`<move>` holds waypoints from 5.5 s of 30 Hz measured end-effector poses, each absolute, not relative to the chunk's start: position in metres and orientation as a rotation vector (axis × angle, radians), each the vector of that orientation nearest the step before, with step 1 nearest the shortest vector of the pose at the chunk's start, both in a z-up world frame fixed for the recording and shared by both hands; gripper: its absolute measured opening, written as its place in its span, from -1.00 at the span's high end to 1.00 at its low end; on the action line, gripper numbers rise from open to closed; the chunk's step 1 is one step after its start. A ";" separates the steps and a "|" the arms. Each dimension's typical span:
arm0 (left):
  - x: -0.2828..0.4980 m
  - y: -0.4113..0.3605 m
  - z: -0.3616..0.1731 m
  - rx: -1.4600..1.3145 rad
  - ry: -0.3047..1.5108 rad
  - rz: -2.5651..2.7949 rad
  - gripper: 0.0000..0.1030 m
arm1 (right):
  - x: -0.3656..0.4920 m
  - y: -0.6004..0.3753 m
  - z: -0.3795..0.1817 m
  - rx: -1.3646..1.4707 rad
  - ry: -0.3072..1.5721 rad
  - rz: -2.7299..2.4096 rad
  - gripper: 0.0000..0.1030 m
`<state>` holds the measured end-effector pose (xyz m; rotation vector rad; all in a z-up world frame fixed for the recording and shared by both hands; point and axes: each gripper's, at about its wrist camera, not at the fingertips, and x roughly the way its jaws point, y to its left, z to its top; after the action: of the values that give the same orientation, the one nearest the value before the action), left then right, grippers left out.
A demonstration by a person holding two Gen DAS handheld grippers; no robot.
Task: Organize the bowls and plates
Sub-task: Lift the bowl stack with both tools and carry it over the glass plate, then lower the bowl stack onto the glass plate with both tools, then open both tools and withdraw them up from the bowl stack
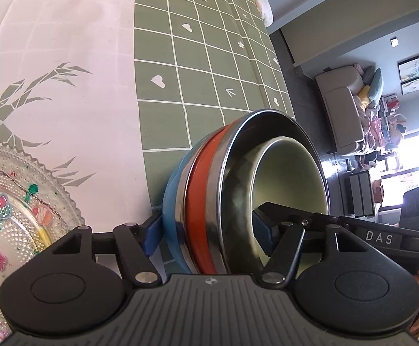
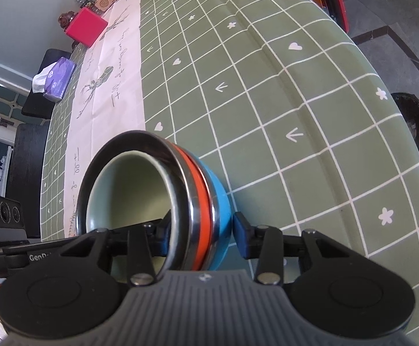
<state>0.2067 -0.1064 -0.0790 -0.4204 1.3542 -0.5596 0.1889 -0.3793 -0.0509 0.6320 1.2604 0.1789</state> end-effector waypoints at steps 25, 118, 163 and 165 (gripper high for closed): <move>0.206 -0.110 -0.069 -0.405 1.367 -0.514 -0.32 | 0.183 -0.383 -0.051 0.708 1.222 0.153 0.20; 0.157 0.079 -0.042 -0.520 1.139 -0.277 -0.51 | 0.204 -0.197 -0.027 0.420 1.327 0.395 -0.08; -0.033 -0.015 0.034 0.169 0.402 0.017 -0.88 | -0.042 -0.208 0.058 -0.023 0.415 0.224 -0.94; -0.033 -0.014 0.022 0.149 0.459 0.014 -0.88 | -0.045 -0.205 0.047 -0.018 0.438 0.209 -0.94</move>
<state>-0.0329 -0.0140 0.0216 0.1490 0.4595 0.0143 -0.0452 -0.2049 0.0472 -0.0185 0.4383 0.2092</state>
